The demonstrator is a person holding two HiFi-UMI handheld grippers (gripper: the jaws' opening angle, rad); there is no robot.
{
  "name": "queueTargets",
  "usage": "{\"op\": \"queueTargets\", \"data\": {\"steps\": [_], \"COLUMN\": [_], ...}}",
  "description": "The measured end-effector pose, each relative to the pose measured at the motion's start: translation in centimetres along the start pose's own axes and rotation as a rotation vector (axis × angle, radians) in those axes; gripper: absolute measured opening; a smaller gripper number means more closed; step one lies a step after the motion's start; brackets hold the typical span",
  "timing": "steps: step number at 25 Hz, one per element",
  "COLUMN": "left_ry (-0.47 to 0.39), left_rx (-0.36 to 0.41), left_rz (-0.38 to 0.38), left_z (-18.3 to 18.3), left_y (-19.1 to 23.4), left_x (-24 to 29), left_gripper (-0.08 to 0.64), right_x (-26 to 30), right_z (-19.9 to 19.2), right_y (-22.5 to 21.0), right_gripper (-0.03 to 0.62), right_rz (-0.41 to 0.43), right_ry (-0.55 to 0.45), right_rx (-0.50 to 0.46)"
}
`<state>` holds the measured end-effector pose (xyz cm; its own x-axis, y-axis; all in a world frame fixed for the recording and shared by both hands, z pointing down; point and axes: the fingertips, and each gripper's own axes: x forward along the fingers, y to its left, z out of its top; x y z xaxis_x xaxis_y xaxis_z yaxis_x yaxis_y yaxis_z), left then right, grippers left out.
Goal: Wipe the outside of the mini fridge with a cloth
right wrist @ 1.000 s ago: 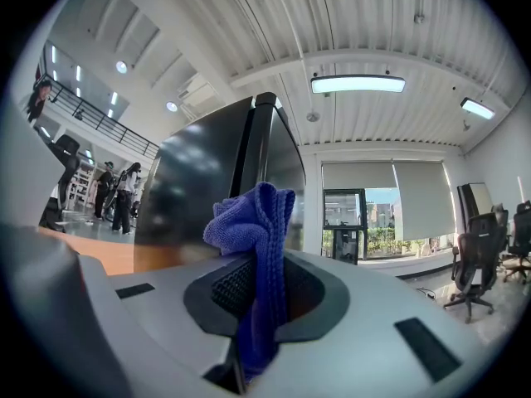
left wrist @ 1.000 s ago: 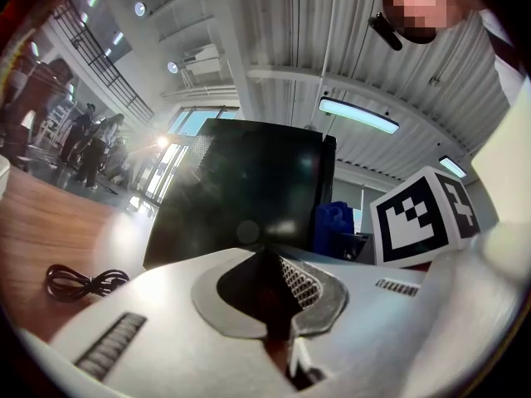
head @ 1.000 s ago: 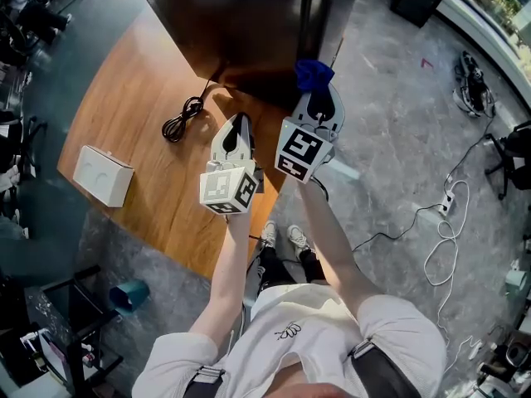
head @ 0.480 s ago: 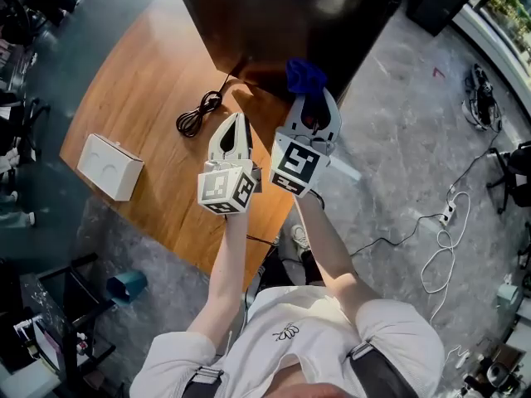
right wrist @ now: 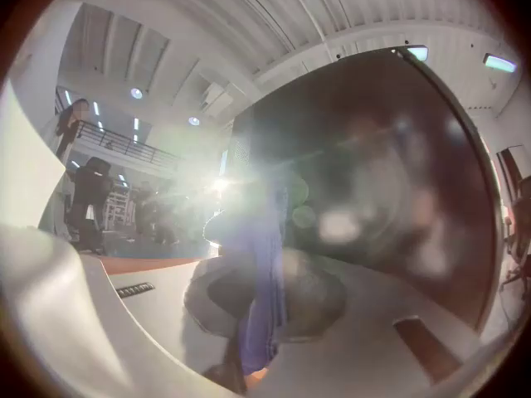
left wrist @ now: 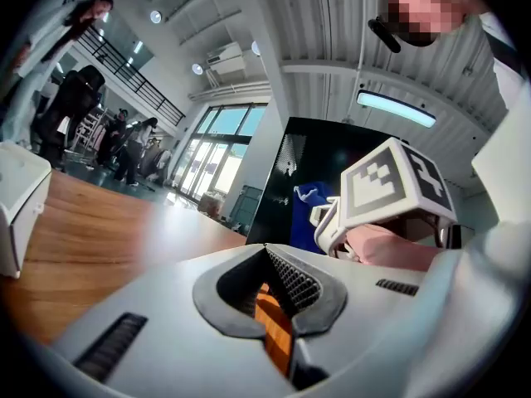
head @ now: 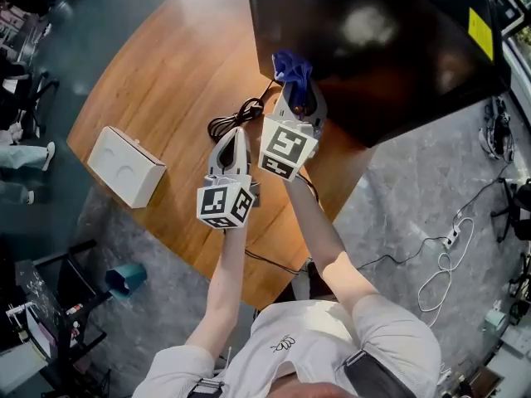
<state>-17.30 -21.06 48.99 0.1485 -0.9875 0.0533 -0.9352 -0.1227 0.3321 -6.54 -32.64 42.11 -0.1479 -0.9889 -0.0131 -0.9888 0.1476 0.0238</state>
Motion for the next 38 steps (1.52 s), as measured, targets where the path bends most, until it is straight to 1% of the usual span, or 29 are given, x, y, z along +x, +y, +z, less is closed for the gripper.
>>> {"op": "queueTargets", "data": {"steps": [5,11,16,19,24,27,32,35,38], "left_ry": [0.025,0.030,0.025,0.031,0.026,0.015,0.000,0.004,0.008], "left_rx": [-0.036,-0.086,-0.085,-0.088,-0.082,-0.071,-0.056,-0.037,-0.035], "left_rz": [0.037,0.087,0.108,0.116,0.101,0.077,0.022,-0.007,-0.028], "left_z": [-2.0,-3.0,-3.2,-3.4,-2.9,-2.1,-1.1,-1.2,-1.5], "left_y": [3.5,7.5,9.1,9.3,8.1,6.6,2.3,-0.9,-3.5], "left_x": [-0.2,0.4,0.1,-0.1,0.0,0.1,0.3,0.5,0.0], "left_gripper": [0.005,0.005,0.005,0.005,0.005,0.005,0.005,0.005,0.005], "right_x": [4.2,7.4,8.8,8.8,7.6,6.0,2.8,1.2,-0.6], "right_z": [-1.6,-3.1,-4.0,-3.8,-3.5,-3.0,-2.2,-2.1,-2.0], "right_y": [4.6,8.2,8.6,8.4,6.8,5.1,1.1,-1.9,-4.9], "right_gripper": [0.061,0.061,0.061,0.061,0.061,0.061,0.061,0.061,0.061], "right_rz": [0.044,0.073,0.055,0.054,0.027,0.005,-0.036,-0.061,-0.088], "right_ry": [0.003,0.016,0.029,0.027,0.045,0.048,0.053,0.063,0.068], "right_rx": [-0.013,-0.034,-0.030,-0.047,-0.026,-0.020,-0.025,-0.012,-0.009]}}
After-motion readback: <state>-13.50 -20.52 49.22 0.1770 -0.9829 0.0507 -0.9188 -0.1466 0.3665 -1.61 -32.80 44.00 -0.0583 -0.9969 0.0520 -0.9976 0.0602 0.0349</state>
